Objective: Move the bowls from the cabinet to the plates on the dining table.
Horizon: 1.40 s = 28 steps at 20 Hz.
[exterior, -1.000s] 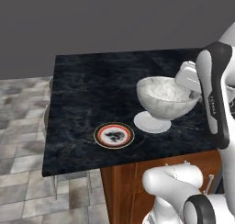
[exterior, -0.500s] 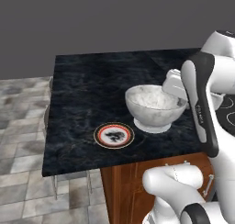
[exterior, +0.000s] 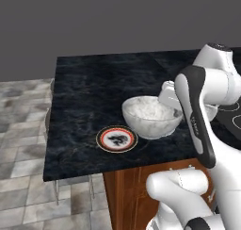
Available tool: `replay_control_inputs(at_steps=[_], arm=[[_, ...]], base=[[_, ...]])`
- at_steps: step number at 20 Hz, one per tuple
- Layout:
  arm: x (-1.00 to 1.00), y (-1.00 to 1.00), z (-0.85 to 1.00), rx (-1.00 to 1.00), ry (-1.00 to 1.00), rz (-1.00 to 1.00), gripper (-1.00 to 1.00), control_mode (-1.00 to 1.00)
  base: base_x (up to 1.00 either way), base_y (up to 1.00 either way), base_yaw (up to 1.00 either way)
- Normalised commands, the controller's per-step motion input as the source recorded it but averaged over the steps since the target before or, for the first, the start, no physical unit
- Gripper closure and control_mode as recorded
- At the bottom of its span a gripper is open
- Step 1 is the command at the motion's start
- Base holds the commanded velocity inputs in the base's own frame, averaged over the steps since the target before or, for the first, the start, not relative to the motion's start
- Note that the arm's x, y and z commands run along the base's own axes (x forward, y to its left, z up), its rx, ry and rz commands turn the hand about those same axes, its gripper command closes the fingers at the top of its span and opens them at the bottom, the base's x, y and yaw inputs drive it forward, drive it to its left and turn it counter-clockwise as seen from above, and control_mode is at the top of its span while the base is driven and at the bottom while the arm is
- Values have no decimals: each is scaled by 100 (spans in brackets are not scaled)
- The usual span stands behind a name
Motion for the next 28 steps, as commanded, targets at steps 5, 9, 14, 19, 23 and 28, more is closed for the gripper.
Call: replay_control_inputs(at_steps=[5, 9, 14, 19, 23, 28], arm=[[16, 2, -30, 0, 0, 0, 100, -100], [22, 0, -15, 0, 0, 0, 100, -100], [19, 1, 0, 0, 0, 0, 100, -100], [22, 12, 0, -1, 0, 0, 100, -100], [16, 12, -2, -2, 0, 0, 100, -100], [28, 15, -14, -2, 0, 0, 100, -100]], base=[[0, 0, 0], [0, 0, 0], [0, 0, 0], [0, 0, 0], [0, 0, 0], [0, 0, 0]])
